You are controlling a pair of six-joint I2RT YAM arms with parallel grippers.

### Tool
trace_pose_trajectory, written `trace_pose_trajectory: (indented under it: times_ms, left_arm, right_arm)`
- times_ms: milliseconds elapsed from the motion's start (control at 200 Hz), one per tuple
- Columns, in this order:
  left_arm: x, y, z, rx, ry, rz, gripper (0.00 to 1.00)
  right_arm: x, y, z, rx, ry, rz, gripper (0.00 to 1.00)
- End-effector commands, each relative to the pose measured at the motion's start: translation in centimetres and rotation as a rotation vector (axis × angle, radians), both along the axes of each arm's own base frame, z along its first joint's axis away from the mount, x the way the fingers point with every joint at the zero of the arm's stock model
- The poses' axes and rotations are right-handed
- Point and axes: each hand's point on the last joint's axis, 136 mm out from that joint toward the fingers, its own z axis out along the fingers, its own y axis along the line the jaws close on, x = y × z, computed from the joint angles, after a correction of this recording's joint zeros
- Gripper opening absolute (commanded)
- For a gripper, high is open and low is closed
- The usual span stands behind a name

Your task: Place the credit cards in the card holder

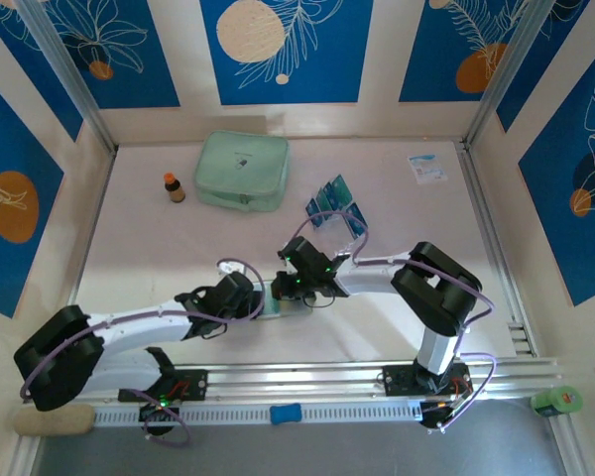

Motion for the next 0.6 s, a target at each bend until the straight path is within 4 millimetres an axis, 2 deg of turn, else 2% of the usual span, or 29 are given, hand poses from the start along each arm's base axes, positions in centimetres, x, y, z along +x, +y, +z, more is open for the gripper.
trace_pose_trajectory:
  times_ms: [0,245,460,590]
  left_arm:
    - [0.5,1.4,0.9,0.010,-0.027,0.055,0.90]
    - [-0.3,2.3,-0.4,0.000,0.011,0.096,0.89]
    - [-1.2,3.3,-2.0,-0.006,0.049,0.149,0.89]
    - [-1.4,3.4,-2.3,-0.012,0.055,0.158,0.89]
  right_arm:
    - [-1.0,0.9,-0.4,0.002,0.037,0.034,0.01]
    - [-0.8,1.5,1.0,0.024,0.021,0.039,0.01]
    - [-0.3,0.7,3.0,0.034,-0.023,0.022,0.02]
    - [-0.1,0.2,3.2,0.020,-0.036,0.020,0.02]
